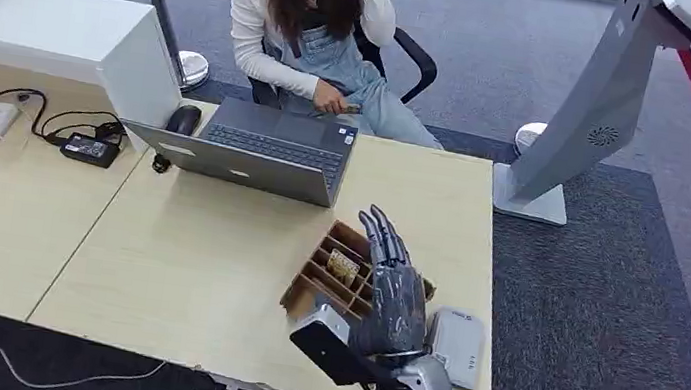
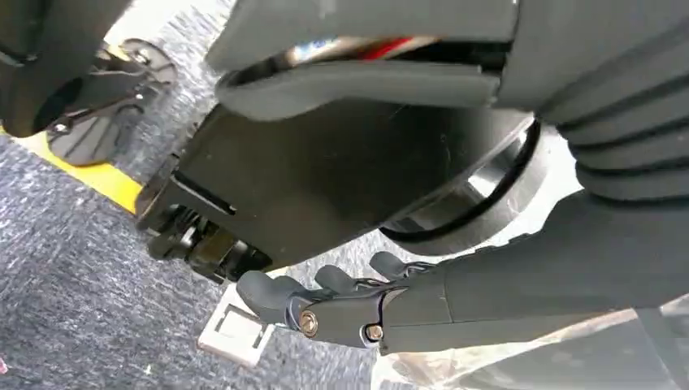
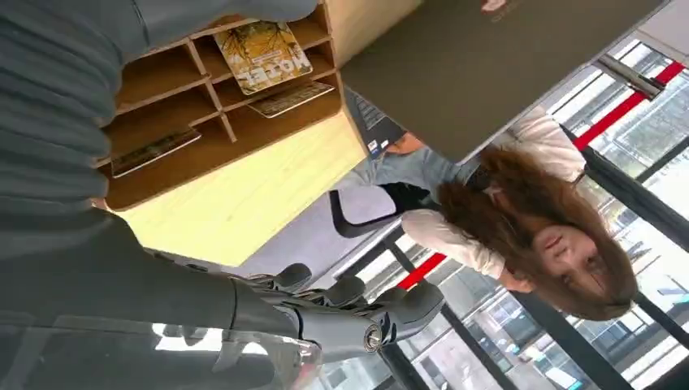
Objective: Pass the card to the sensor for recognition and then transmit it.
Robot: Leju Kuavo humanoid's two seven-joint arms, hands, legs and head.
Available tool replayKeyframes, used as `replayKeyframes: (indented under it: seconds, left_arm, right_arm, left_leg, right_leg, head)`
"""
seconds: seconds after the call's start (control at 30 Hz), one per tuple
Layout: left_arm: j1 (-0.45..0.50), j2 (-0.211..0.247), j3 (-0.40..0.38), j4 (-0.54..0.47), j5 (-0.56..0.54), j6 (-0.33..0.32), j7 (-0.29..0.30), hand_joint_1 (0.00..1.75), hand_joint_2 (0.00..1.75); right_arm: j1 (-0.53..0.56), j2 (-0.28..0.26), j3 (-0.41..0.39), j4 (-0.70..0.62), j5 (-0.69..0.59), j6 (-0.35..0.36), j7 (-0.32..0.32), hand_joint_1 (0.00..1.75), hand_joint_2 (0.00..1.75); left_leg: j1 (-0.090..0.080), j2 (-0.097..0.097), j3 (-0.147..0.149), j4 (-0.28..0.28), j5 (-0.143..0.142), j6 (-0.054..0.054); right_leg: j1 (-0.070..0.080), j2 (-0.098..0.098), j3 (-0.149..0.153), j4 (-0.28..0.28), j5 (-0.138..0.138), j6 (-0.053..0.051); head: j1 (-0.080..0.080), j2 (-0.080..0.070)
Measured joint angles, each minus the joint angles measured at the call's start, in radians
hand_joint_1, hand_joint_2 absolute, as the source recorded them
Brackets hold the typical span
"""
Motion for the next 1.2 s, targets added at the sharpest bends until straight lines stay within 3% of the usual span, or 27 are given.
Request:
replayKeyframes:
  seconds: [0.63, 0.9, 1.2]
  left_arm:
    - [-0.005, 0.007, -0.175, 0.001, -0.037, 0.016, 0.011, 0.00, 0.00]
    - [0.026, 0.008, -0.106, 0.006, 0.313, 0.100, -0.076, 0.00, 0.00]
    - [0.028, 0.006, -0.045, 0.006, 0.351, 0.110, -0.080, 0.00, 0.00]
  right_arm:
    - [-0.024, 0.021, 0.013, 0.063, -0.002, -0.005, -0.003, 0.00, 1.75]
    - [-0.029, 0.003, 0.000, 0.057, 0.151, -0.029, 0.093, 0.00, 1.75]
    - [-0.066, -0.058, -0.043, -0.021, 0.341, 0.125, 0.225, 0.00, 1.75]
  left_leg:
    - [0.000, 0.000, 0.000, 0.000, 0.000, 0.000]
    - [0.000, 0.001, 0.000, 0.000, 0.000, 0.000]
    - [0.000, 0.003, 0.001, 0.000, 0.000, 0.000]
  right_leg:
    - [0.000, 0.000, 0.000, 0.000, 0.000, 0.000]
    - [0.000, 0.000, 0.000, 0.000, 0.000, 0.000]
    - [0.000, 0.001, 0.000, 0.000, 0.001, -0.001]
  head:
    - [0.000, 0.000]
    - [0.000, 0.000]
    - [0.000, 0.000]
